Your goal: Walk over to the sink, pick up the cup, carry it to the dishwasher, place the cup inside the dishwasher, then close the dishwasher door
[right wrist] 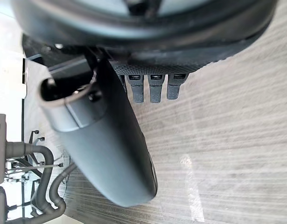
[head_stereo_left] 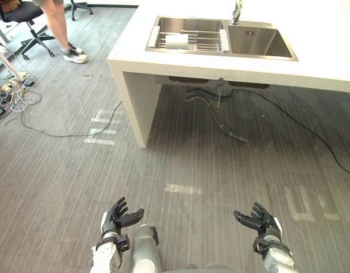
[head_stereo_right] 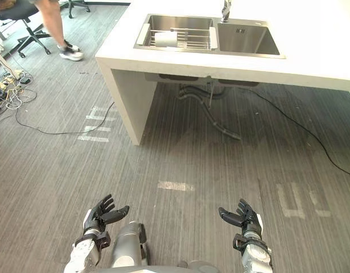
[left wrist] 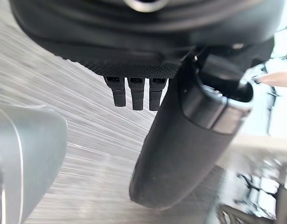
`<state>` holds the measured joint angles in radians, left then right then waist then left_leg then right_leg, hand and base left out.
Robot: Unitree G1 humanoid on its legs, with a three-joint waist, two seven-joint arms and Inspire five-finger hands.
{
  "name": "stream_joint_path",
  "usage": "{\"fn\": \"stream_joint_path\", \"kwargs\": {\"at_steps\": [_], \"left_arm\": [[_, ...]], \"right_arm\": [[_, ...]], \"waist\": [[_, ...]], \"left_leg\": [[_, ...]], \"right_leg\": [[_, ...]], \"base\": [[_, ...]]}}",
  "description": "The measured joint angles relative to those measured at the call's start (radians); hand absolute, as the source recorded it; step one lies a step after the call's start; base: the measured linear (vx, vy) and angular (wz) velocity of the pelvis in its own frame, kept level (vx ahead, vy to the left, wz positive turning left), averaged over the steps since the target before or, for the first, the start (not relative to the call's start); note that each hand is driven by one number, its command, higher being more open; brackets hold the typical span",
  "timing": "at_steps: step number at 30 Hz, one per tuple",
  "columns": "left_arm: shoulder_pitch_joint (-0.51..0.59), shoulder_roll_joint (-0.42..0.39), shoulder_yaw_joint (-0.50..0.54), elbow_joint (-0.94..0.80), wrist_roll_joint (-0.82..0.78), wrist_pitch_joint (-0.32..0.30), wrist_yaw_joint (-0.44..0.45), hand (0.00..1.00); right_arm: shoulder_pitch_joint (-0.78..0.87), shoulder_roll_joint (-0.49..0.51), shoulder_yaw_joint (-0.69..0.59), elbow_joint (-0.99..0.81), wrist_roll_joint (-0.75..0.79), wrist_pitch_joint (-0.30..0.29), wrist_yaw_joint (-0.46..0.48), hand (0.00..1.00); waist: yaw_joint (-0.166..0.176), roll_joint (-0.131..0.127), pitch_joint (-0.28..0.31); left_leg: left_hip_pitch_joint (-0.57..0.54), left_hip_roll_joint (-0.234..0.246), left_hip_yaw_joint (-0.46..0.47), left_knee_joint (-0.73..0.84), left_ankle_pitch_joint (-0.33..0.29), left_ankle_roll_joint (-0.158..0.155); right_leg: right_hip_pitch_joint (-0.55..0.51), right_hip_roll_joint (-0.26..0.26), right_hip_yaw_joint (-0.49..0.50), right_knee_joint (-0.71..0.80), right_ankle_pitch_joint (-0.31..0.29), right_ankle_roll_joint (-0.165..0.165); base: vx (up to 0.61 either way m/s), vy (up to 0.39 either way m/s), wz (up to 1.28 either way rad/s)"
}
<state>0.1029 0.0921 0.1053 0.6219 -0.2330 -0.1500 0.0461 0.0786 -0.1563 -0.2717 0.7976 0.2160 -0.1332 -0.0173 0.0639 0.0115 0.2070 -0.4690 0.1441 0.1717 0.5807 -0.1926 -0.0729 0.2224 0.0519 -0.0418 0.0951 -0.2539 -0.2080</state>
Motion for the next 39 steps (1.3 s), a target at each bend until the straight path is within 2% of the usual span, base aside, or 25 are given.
{"fn": "stream_joint_path", "kwargs": {"at_steps": [1,2,4,5,6,7,9,10,12,14,17,19,20,21,22,24,25,27,29,32,33,34,35,37,39], "left_arm": [[0.010,-0.014,0.001,-0.068,-0.006,0.001,0.004,0.90],[0.014,-0.017,0.001,-0.141,-0.013,0.001,0.019,0.90],[0.010,-0.025,-0.011,-0.288,-0.022,0.003,0.034,0.90],[0.015,-0.028,-0.024,-0.342,-0.022,0.003,0.036,0.90],[0.034,-0.025,-0.055,-0.456,-0.021,0.002,0.036,0.90],[0.042,-0.021,-0.080,-0.548,-0.021,-0.002,0.037,0.90],[0.032,-0.009,-0.113,-0.665,-0.021,-0.006,0.043,0.90],[0.029,-0.010,-0.115,-0.735,-0.019,-0.009,0.049,0.90],[0.029,-0.015,-0.116,-0.818,-0.017,-0.016,0.067,0.90],[0.025,-0.020,-0.116,-0.926,-0.011,-0.059,0.080,0.90],[0.018,-0.014,-0.115,-0.997,0.000,-0.117,0.101,0.90],[0.009,-0.012,-0.114,-0.999,0.001,-0.136,0.120,0.90],[0.007,-0.006,-0.113,-0.987,0.024,-0.139,0.137,0.90],[0.010,-0.016,-0.112,-0.957,0.041,-0.132,0.148,0.90],[0.009,-0.015,-0.111,-0.951,0.057,-0.126,0.151,0.90],[-0.004,-0.030,-0.118,-0.920,0.108,-0.113,0.149,0.90],[-0.006,-0.029,-0.133,-0.918,0.116,-0.107,0.148,0.90],[-0.006,-0.017,-0.153,-0.919,0.156,-0.104,0.145,0.90],[-0.006,-0.005,-0.157,-0.931,0.191,-0.104,0.142,0.90],[-0.028,0.033,-0.154,-0.965,0.287,-0.104,0.139,0.90],[-0.040,0.048,-0.158,-0.969,0.325,-0.105,0.139,0.90],[-0.059,0.062,-0.163,-0.969,0.364,-0.104,0.137,0.90],[-0.070,0.068,-0.168,-0.969,0.382,-0.104,0.137,0.90],[-0.084,0.114,-0.180,-0.964,0.443,-0.091,0.125,0.90],[-0.084,0.163,-0.202,-0.962,0.504,-0.070,0.114,0.90]], "right_arm": [[-0.005,-0.001,-0.009,0.025,0.000,0.000,-0.007,0.90],[-0.011,0.006,-0.007,0.057,-0.001,0.004,-0.013,0.90],[-0.003,0.014,-0.013,0.060,-0.003,0.007,-0.013,0.90],[0.005,0.015,-0.023,0.060,-0.004,0.011,-0.013,0.90],[0.019,0.024,-0.036,0.061,-0.003,0.013,-0.016,0.90],[0.030,0.033,-0.038,0.061,-0.004,0.013,-0.018,0.90],[0.036,0.050,-0.036,0.059,-0.006,0.014,-0.015,0.90],[0.034,0.060,-0.025,0.049,-0.013,0.015,-0.009,0.90],[0.045,0.076,-0.011,0.021,-0.023,0.018,0.001,0.90],[0.074,0.097,0.008,-0.043,-0.023,0.018,0.015,0.90],[0.099,0.101,0.008,-0.094,-0.023,0.015,0.018,0.90],[0.110,0.090,0.008,-0.095,-0.023,0.013,0.018,0.90],[0.113,0.073,0.011,-0.073,-0.025,0.013,0.017,0.90],[0.106,0.038,0.016,-0.036,-0.027,0.017,0.016,0.90],[0.104,0.030,0.016,-0.033,-0.029,0.018,0.017,0.90],[0.111,0.019,0.017,-0.033,-0.042,0.021,0.018,0.90],[0.122,0.020,0.031,-0.045,-0.044,0.021,0.019,0.90],[0.154,0.018,0.045,-0.103,-0.042,0.020,0.017,0.90],[0.174,0.005,0.044,-0.139,-0.040,0.004,0.018,0.90],[0.157,-0.021,0.042,-0.140,-0.040,-0.003,0.022,0.90],[0.158,-0.020,0.043,-0.139,-0.039,-0.003,0.024,0.90],[0.159,-0.023,0.043,-0.139,-0.038,-0.003,0.029,0.90],[0.159,-0.023,0.042,-0.135,-0.036,-0.003,0.032,0.90],[0.153,0.015,0.043,-0.100,-0.023,-0.002,0.039,0.90],[0.168,0.045,0.043,-0.095,-0.020,-0.002,0.044,0.90]], "waist": [[0.009,0.000,-0.002],[0.014,-0.011,-0.006],[-0.005,-0.046,-0.007],[-0.006,-0.046,-0.007],[-0.004,-0.046,-0.008],[-0.006,-0.046,-0.008],[-0.022,-0.047,-0.008],[-0.029,-0.047,-0.008],[-0.039,-0.038,-0.011],[-0.050,-0.023,-0.020],[-0.056,-0.024,-0.036],[-0.066,-0.029,-0.047],[-0.077,-0.035,-0.061],[-0.074,0.012,-0.078],[-0.074,0.019,-0.082],[-0.086,0.045,-0.085],[-0.080,0.044,-0.083],[-0.068,0.043,-0.082],[-0.055,0.038,-0.085],[-0.043,0.055,-0.097],[-0.037,0.053,-0.098],[-0.037,0.061,-0.103],[-0.037,0.067,-0.107],[-0.049,0.015,-0.109],[-0.053,-0.012,-0.115]], "left_leg": [[0.013,-0.047,-0.042,-0.200,0.123,0.015],[0.031,-0.081,-0.059,-0.217,0.236,0.079],[0.003,-0.130,-0.049,-0.146,0.172,0.127],[0.001,-0.136,-0.048,-0.114,0.145,0.123],[0.021,-0.141,-0.045,-0.068,0.080,0.128],[0.065,-0.145,-0.044,-0.058,0.031,0.133],[0.145,-0.152,-0.058,-0.069,-0.017,0.139],[0.211,-0.153,-0.058,-0.090,-0.036,0.141],[0.307,-0.138,-0.060,-0.141,-0.056,0.133],[0.417,-0.090,-0.068,-0.199,-0.083,0.103],[0.505,-0.056,-0.074,-0.248,-0.127,0.061],[0.551,-0.040,-0.076,-0.268,-0.151,0.023],[0.580,-0.027,-0.089,-0.272,-0.173,-0.007],[0.593,0.018,-0.099,-0.269,-0.172,-0.014],[0.596,0.029,-0.101,-0.261,-0.163,-0.016],[0.557,0.076,-0.133,-0.085,-0.130,-0.033],[0.472,0.110,-0.157,0.137,-0.055,-0.031],[0.347,0.149,-0.142,0.388,-0.058,-0.035],[0.274,0.155,-0.101,0.405,-0.076,-0.026],[0.197,0.142,-0.077,0.210,-0.096,-0.022],[0.201,0.111,-0.081,0.056,-0.064,-0.008],[0.214,0.081,-0.089,-0.112,0.071,0.009],[0.215,0.070,-0.094,-0.152,0.102,-0.010],[0.254,0.029,-0.086,-0.209,0.103,-0.016],[0.273,0.011,-0.073,-0.236,0.103,-0.011]], "right_leg": [[0.016,-0.010,0.022,-0.006,-0.031,0.022],[0.031,-0.034,0.046,-0.001,-0.060,0.066],[0.002,-0.093,0.062,0.082,-0.092,0.140],[-0.006,-0.098,0.075,0.127,-0.093,0.149],[-0.036,-0.097,0.094,0.258,-0.081,0.184],[-0.101,-0.100,0.094,0.459,-0.029,0.297],[-0.233,-0.117,0.100,0.793,0.051,0.458],[-0.322,-0.132,0.089,0.950,0.036,0.424],[-0.404,-0.145,0.051,1.024,0.006,0.363],[-0.519,-0.139,-0.020,0.968,-0.032,0.296],[-0.616,-0.143,-0.050,0.720,-0.041,0.280],[-0.628,-0.143,-0.041,0.473,0.011,0.272],[-0.614,-0.137,-0.043,0.413,0.161,0.245],[-0.604,-0.098,-0.062,0.440,0.120,0.226],[-0.605,-0.092,-0.069,0.469,0.093,0.215],[-0.541,-0.062,-0.115,0.479,0.037,0.174],[-0.468,-0.038,-0.125,0.430,0.027,0.158],[-0.347,-0.015,-0.132,0.339,0.026,0.155],[-0.273,-0.016,-0.127,0.279,0.026,0.155],[-0.205,-0.017,-0.111,0.222,0.026,0.155],[-0.197,-0.023,-0.095,0.222,0.025,0.156],[-0.197,-0.023,-0.084,0.226,0.013,0.176],[-0.196,-0.021,-0.072,0.230,0.000,0.197],[-0.194,-0.054,-0.037,0.230,-0.016,0.206],[-0.190,-0.071,0.005,0.225,-0.015,0.209]], "base": [[0.52,0.199,-0.43],[0.54,0.208,-0.36],[0.53,0.192,0.15],[0.60,0.215,0.24],[0.60,0.218,0.00],[0.58,0.204,-0.02],[0.55,0.140,0.02],[0.50,0.086,-0.05],[0.47,0.028,-0.11],[0.49,-0.061,0.01],[0.46,-0.201,0.10],[0.48,-0.286,0.32],[0.54,-0.290,0.26],[0.55,-0.293,0.19],[0.64,-0.352,0.17],[0.57,-0.339,0.28],[0.37,-0.230,0.16],[0.41,-0.233,0.08],[0.33,-0.141,-0.10],[0.28,0.012,-0.19],[0.24,0.119,-0.23],[0.27,0.171,-0.23],[0.25,0.150,-0.14],[0.18,0.105,-0.03],[0.13,0.118,-0.03]]}}
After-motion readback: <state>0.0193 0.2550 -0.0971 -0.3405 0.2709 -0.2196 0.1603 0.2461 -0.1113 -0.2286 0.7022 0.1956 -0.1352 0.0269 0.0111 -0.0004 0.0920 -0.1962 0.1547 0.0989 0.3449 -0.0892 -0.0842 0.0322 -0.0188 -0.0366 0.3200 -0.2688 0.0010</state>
